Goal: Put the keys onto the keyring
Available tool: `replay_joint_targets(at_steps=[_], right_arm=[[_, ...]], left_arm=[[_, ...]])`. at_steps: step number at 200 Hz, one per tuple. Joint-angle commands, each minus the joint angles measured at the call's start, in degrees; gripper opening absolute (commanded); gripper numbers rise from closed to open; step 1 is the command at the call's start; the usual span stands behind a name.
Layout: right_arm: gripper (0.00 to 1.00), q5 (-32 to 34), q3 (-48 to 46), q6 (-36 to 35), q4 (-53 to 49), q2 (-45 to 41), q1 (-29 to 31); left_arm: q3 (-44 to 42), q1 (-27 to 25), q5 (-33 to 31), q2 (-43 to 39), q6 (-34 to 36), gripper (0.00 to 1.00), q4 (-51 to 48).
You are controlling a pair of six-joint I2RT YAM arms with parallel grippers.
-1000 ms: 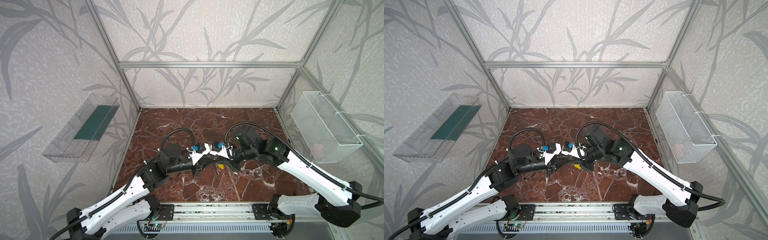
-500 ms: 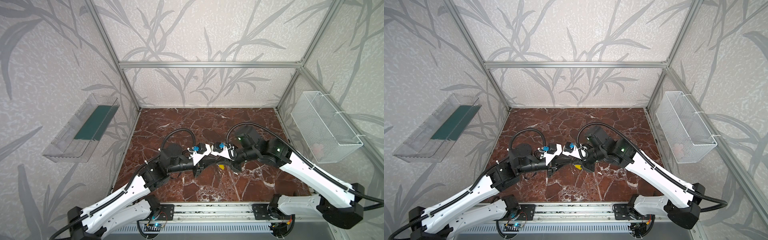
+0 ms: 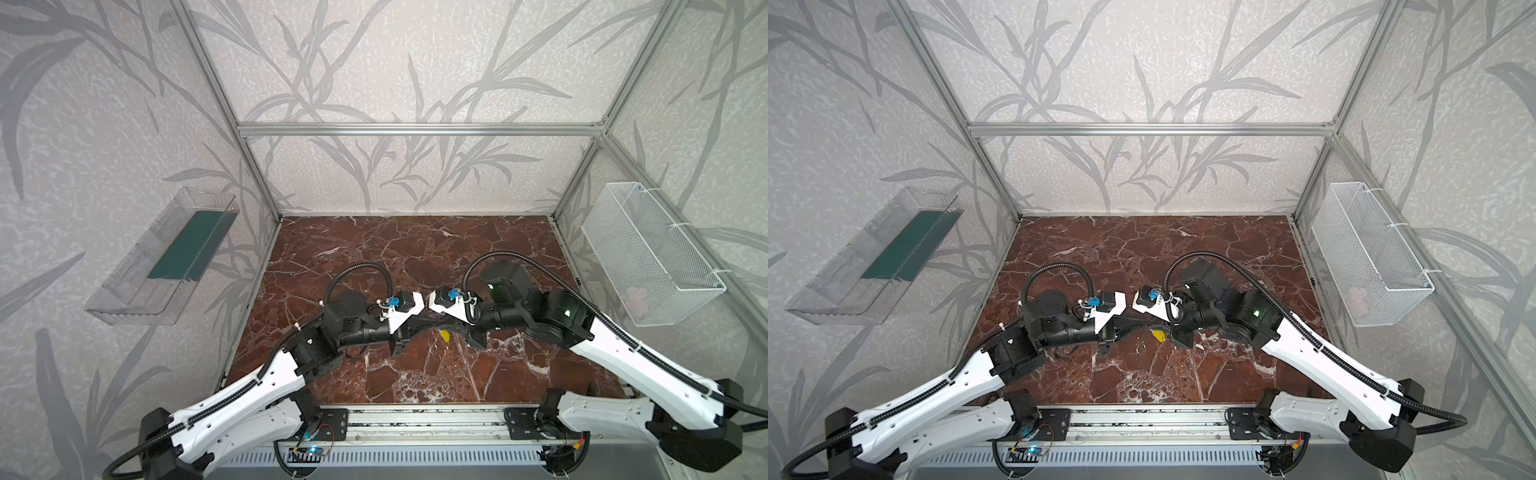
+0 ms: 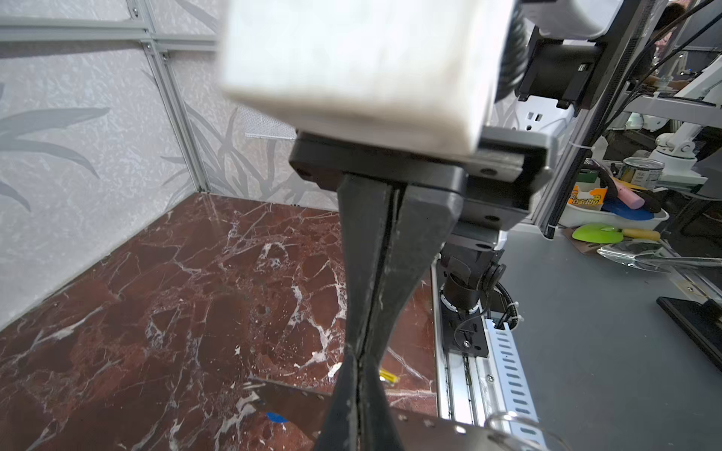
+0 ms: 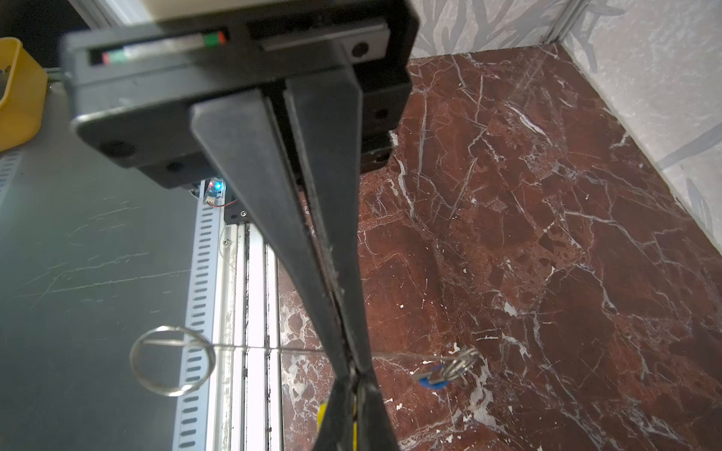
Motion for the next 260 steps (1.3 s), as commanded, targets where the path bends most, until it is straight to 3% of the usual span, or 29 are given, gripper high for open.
replay_joint_targets(at_steps=[1,27,59,92,106,133,158,260], right_arm=[[0.01,1.24,-3.38,4.92,11.95,-4.00,0.29],[0.06,1.29,-9.96,8.23,19.27,-7.17,0.33],[0.22,0.82,-15.45,10.76,25.53,-10.13,0.35],[0.24,1.04,-16.91,10.40,25.76,-11.15,0.33],[0.23,0.93,-17.28,10.44,25.91,-11.28,0.34],[0.08,0.14,-17.72,10.58,26.72,-10.89,0.35],[0.02,-1.81,-17.81,10.56,27.49,-10.04,0.35],[0.00,-10.17,-15.96,9.99,26.83,-5.40,0.32]], left_arm=[[-3.89,0.25,-2.42,-0.76,-1.91,0.00,8.47],[-7.55,0.29,-3.15,-1.78,-3.53,0.00,16.90],[-10.61,0.34,-3.54,-3.08,-4.97,0.00,23.73],[-11.31,0.34,-3.29,-4.52,-4.98,0.00,24.12],[-11.84,0.34,-2.98,-5.23,-4.98,0.00,24.53],[-12.75,0.43,-2.13,-5.88,-5.49,0.00,25.69],[-12.90,0.43,-1.58,-6.06,-5.77,0.00,25.84],[-14.34,0.47,-0.83,-7.72,-6.19,0.00,26.74]])
